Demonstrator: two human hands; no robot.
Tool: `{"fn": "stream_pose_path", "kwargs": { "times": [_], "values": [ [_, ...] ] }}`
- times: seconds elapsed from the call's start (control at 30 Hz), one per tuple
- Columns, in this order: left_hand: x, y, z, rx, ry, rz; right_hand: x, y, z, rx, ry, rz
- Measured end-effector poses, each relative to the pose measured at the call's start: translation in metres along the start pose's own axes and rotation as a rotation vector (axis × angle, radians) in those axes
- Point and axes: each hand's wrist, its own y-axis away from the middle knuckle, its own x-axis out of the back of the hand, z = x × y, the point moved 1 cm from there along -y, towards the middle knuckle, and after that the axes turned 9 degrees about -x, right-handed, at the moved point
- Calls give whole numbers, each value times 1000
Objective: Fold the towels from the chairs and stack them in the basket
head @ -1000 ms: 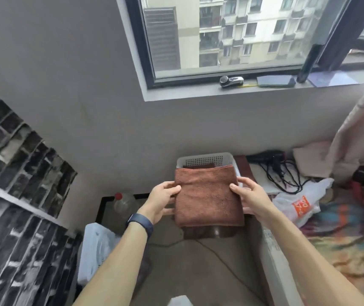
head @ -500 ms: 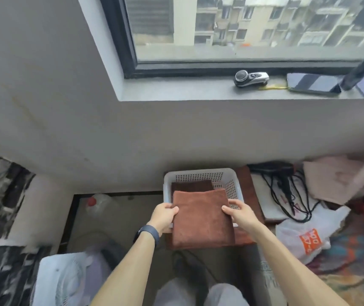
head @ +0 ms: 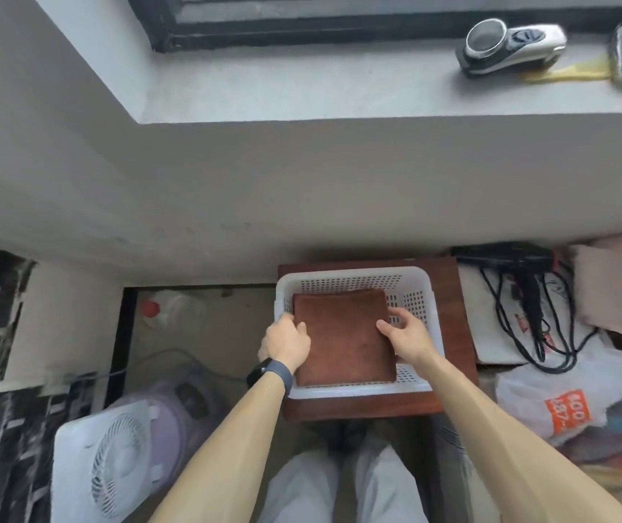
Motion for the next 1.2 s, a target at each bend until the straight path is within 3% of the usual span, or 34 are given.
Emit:
{"fn": "stream_pose_path", "kwargs": {
  "times": [0.27,0.6,0.7,0.83,1.0,1.2],
  "values": [
    [-11,-2,17,61,-281,97,-8,-10,2,34,35,45],
    [-12,1,21,30,-285,159,-14,-16,1,87,84,100],
    [-17,14,19,-89,-245,219,-17,-8,5,142,170,253],
    [-39,24,8,-490,-478,220,-34,5,10,481,518,483],
    [-47,-12,-16,-547,-619,138,-57,-22,14,649,848,377],
    [-58,-42,-32,-572,-682,126,-65,-53,21,598,863,339]
  ]
}}
